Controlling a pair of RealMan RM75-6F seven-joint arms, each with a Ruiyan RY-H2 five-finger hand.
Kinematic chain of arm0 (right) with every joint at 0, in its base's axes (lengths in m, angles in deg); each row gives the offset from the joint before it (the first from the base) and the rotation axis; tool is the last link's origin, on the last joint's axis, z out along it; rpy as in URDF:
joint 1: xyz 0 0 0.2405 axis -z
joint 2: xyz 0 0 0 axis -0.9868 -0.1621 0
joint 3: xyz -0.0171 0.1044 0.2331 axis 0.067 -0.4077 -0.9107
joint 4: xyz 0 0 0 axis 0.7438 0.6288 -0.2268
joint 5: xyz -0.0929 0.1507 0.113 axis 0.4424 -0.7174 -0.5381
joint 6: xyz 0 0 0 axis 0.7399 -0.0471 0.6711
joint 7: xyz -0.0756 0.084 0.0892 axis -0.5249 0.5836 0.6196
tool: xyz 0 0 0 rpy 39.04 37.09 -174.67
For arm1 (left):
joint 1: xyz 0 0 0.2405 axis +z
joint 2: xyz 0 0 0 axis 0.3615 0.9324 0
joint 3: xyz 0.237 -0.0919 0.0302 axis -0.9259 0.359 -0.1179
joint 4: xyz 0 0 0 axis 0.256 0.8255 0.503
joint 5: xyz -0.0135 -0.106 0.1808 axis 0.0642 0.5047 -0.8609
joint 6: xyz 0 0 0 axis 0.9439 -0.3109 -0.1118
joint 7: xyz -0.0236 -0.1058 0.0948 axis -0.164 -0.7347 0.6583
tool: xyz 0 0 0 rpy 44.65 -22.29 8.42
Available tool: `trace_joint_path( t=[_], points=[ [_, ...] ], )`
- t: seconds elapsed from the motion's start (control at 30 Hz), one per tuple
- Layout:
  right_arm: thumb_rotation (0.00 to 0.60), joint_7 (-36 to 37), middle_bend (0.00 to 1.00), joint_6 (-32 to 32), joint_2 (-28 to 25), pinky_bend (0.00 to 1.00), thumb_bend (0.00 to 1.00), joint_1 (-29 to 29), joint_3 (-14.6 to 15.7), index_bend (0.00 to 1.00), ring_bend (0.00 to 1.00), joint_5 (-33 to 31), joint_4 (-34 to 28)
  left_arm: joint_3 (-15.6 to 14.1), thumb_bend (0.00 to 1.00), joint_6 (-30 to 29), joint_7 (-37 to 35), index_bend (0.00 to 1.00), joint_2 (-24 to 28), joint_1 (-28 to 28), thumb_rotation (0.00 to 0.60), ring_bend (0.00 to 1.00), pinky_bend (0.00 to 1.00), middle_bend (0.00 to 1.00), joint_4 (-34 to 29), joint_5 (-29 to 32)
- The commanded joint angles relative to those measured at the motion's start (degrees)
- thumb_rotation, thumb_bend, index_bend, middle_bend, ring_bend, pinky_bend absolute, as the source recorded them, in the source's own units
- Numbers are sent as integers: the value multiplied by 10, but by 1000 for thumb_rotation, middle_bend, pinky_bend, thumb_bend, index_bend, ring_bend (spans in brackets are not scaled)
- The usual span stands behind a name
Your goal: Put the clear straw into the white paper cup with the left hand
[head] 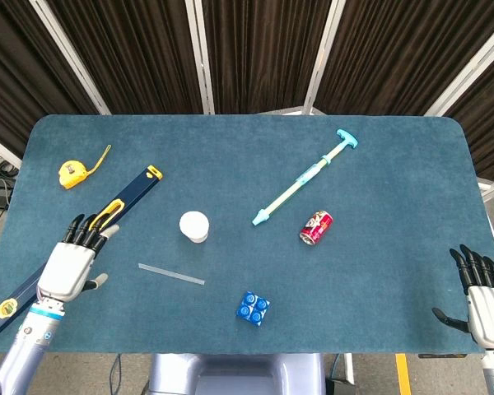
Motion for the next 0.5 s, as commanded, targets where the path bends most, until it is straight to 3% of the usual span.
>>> trace_joint_path(
  t=[0.03,0.4,0.5],
  points=[
    [600,-2,0,1,1,0,87,0,0,0,0,0,0,-4,126,10,2,387,-4,-4,600,0,0,0,-4,-1],
    [600,2,0,0,0,0,87,0,0,0,0,0,1,0,142,106,57,447,-44,-40,600,0,0,0,-26,83],
    [600,2,0,0,0,0,86,0,0,0,0,0,1,9,189,126,79,450,-64,-53,600,0,0,0,-20,115]
  ],
)
